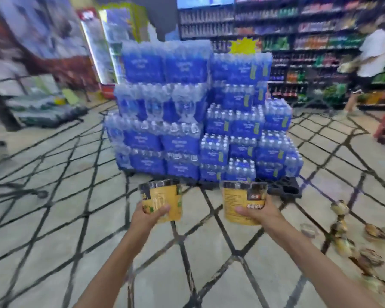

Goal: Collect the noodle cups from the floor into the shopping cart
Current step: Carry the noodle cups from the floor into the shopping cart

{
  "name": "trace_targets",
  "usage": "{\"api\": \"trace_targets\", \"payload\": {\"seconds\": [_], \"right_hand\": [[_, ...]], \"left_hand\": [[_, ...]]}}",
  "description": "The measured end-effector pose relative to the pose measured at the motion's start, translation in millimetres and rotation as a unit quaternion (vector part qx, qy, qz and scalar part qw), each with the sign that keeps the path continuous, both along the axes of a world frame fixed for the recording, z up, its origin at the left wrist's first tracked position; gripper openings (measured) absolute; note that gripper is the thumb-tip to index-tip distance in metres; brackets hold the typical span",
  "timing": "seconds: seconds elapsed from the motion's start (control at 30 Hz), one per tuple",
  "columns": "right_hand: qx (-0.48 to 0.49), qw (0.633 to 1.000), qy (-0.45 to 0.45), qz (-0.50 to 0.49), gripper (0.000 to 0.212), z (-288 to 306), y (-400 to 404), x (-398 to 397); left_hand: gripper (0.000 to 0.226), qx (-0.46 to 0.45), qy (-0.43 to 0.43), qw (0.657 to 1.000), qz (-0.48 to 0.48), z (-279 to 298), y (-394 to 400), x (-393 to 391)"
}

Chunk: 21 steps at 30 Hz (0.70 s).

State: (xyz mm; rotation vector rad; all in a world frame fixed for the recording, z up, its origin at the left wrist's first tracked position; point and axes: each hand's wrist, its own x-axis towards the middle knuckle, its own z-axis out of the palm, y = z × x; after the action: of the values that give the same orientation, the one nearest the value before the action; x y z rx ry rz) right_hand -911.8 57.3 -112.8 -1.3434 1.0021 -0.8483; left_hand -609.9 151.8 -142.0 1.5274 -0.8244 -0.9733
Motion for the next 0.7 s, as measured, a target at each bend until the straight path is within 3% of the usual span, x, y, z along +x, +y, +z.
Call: {"api": "trace_targets", "payload": {"seconds": [0.07, 0.17, 0.23, 0.3, 0.4, 0.47, 0.53, 0.7], "right_hand": [[-0.005, 0.997, -0.003, 0.071, 0.100, 3.9, -11.8, 81.1], [0.000, 0.986, -0.019, 0.166, 0.091, 8.8, -6.1, 204.7], [0.000, 0.975, -0.028, 0.222, 0.098, 10.0, 9.6, 278.7], [0.013, 0.962, -0.045, 0.271, 0.103, 11.8, 28.8, 342.8], [0.027, 0.938, -0.060, 0.340, 0.086, 16.4, 50.7, 422.7], [0.018, 0.919, -0.067, 0.388, 0.087, 20.2, 59.6, 469.7], [0.019, 0.901, -0.077, 0.428, 0.097, 23.6, 64.5, 516.2], [0.017, 0.863, -0.074, 0.499, 0.098, 22.2, 65.5, 633.7]], "left_hand": [[0.091, -0.004, 0.013, 0.997, 0.078, 6.1, 29.0, 65.0], [0.107, -0.010, 0.024, 0.983, 0.181, 12.1, 82.0, 159.3], [0.117, -0.017, 0.029, 0.971, 0.237, 20.5, 119.3, 205.9], [0.109, -0.045, 0.022, 0.958, 0.282, 33.7, 152.2, 239.8], [0.090, -0.067, 0.016, 0.936, 0.345, 44.9, 192.0, 280.1], [0.083, -0.082, 0.018, 0.924, 0.374, 46.1, 215.3, 305.7], [0.081, -0.097, 0.024, 0.908, 0.406, 44.0, 233.7, 331.7], [0.088, -0.108, 0.017, 0.874, 0.474, 41.1, 254.7, 403.2]]}}
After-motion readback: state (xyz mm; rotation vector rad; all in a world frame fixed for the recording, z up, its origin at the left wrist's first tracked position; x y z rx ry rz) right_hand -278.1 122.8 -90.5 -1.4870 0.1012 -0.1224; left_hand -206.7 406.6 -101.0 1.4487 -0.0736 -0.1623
